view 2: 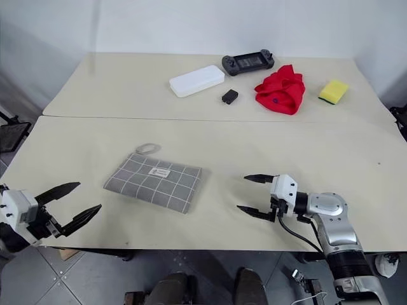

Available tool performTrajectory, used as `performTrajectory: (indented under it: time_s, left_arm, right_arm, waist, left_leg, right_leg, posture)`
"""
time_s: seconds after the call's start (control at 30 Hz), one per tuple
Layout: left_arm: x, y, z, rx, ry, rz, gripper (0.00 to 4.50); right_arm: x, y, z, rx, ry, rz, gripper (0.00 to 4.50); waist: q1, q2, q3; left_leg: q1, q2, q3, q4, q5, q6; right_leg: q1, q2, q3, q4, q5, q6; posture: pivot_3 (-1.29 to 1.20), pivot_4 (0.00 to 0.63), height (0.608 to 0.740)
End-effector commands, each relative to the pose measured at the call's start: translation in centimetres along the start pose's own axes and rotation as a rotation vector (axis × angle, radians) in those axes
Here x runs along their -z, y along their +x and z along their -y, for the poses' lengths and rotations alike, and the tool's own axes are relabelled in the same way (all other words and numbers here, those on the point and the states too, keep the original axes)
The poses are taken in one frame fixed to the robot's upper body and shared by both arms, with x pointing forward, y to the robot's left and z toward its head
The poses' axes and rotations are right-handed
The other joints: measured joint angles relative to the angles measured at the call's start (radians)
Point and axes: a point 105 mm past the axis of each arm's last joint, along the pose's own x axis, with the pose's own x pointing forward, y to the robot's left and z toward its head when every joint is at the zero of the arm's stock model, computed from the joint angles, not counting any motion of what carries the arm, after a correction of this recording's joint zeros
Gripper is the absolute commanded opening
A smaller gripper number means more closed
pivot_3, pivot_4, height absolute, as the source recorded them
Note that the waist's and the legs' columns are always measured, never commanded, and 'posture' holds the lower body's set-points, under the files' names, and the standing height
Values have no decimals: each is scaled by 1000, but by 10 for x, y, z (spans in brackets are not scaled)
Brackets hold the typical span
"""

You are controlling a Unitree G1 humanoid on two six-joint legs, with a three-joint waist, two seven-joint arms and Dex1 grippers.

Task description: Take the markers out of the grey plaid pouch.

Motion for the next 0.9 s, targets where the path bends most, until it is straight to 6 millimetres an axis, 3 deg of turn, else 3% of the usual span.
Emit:
performTrajectory:
  time_s: [0.03,0.07,0.17,0.23,0.43,0.53,0.7,0.9]
  left_arm:
    - [0,-1,-1,34,31,-26,4477]
    - [-1,-2,-4,28,-26,-20,4477]
    - [0,-12,3,132,-225,-62,4500]
    - [1,-18,2,173,-353,-97,4500]
    - [-8,-15,-32,119,-659,-82,4500]
    - [-10,1,-61,38,-753,-40,4500]
    - [0,28,-83,-40,-826,-62,4500]
    - [10,66,-78,-6,-915,-102,4500]
  right_arm:
    - [-3,-8,5,18,-27,-9,4500]
    - [-5,-7,7,16,-21,-4,4500]
    - [-21,4,3,-49,19,24,3881]
    - [-33,15,-2,-105,7,35,3148]
    - [-53,59,-14,-210,-40,16,1027]
    - [-55,87,-25,-253,-62,14,9]
    - [-56,117,-39,-281,-82,21,9]
    - [-44,133,-53,-338,-63,-53,9]
  waist:
    - [-1,0,0]
    - [-1,0,0]
    - [-2,0,0]
    - [-7,1,1]
    - [-7,2,1]
    - [2,2,1]
    - [-7,0,0]
    - [-25,-4,0]
  left_leg:
    - [0,0,0,0,0,0]
    - [0,0,0,0,0,0]
    - [0,1,0,1,0,0]
    - [0,4,1,2,-1,-2]
    - [0,8,0,3,-3,-4]
    - [0,7,1,3,-3,-4]
    - [-2,1,2,3,-3,-5]
    - [-3,1,6,3,-4,-5]
  right_leg:
    - [0,0,0,0,0,0]
    - [0,0,0,0,0,0]
    - [0,2,1,0,0,0]
    - [0,4,2,0,0,0]
    - [-2,10,5,2,-1,-2]
    - [-3,10,6,3,-1,-2]
    - [-7,10,6,8,-1,-2]
    - [-15,9,5,18,-1,-3]
  posture:
    - [0,150,740]
    - [0,150,740]
    - [0,150,740]
    - [0,150,740]
    - [0,150,740]
    - [0,150,740]
    - [0,150,740]
    - [0,150,740]
